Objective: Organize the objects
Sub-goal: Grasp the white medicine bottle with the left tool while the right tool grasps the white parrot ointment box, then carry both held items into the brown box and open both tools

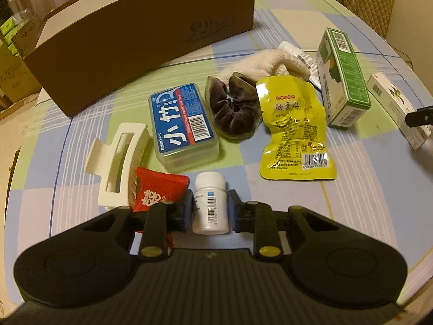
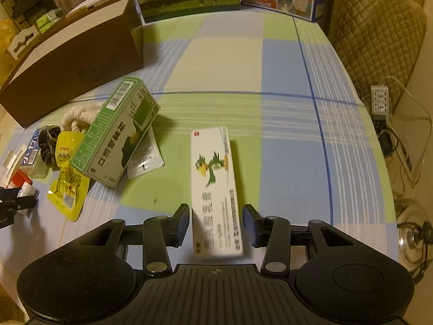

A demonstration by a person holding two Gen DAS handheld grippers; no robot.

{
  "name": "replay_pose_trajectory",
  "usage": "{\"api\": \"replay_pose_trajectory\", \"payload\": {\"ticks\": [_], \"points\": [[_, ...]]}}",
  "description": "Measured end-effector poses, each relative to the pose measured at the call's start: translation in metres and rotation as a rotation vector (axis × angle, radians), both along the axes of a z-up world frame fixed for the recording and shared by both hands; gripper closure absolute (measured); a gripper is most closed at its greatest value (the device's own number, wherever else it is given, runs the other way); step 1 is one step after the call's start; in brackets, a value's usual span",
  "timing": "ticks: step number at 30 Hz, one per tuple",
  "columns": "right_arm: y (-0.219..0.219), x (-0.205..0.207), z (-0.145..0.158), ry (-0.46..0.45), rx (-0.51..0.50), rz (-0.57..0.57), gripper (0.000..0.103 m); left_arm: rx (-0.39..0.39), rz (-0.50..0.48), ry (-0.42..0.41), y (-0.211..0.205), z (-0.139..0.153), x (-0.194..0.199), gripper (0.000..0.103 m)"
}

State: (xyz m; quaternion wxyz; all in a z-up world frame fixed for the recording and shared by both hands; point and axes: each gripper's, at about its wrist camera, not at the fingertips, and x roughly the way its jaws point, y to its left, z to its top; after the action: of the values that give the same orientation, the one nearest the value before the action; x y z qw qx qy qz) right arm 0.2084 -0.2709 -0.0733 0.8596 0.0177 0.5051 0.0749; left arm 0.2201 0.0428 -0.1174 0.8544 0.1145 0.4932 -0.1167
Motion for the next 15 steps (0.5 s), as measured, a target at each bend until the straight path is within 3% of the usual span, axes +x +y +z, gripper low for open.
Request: {"api": "replay_pose_trajectory", "payload": {"ticks": [13,15], "points": [[0.014,0.025,-0.014,0.021,-0.056,0.064,0.059,-0.060,0.040,-0.030,0.006,0.022,0.000,0.080],[0.015,0.026,-0.016,0.025,-0.062,0.077,0.062,-0.072,0.049,-0.040,0.009,0.028,0.001,0.080]]}}
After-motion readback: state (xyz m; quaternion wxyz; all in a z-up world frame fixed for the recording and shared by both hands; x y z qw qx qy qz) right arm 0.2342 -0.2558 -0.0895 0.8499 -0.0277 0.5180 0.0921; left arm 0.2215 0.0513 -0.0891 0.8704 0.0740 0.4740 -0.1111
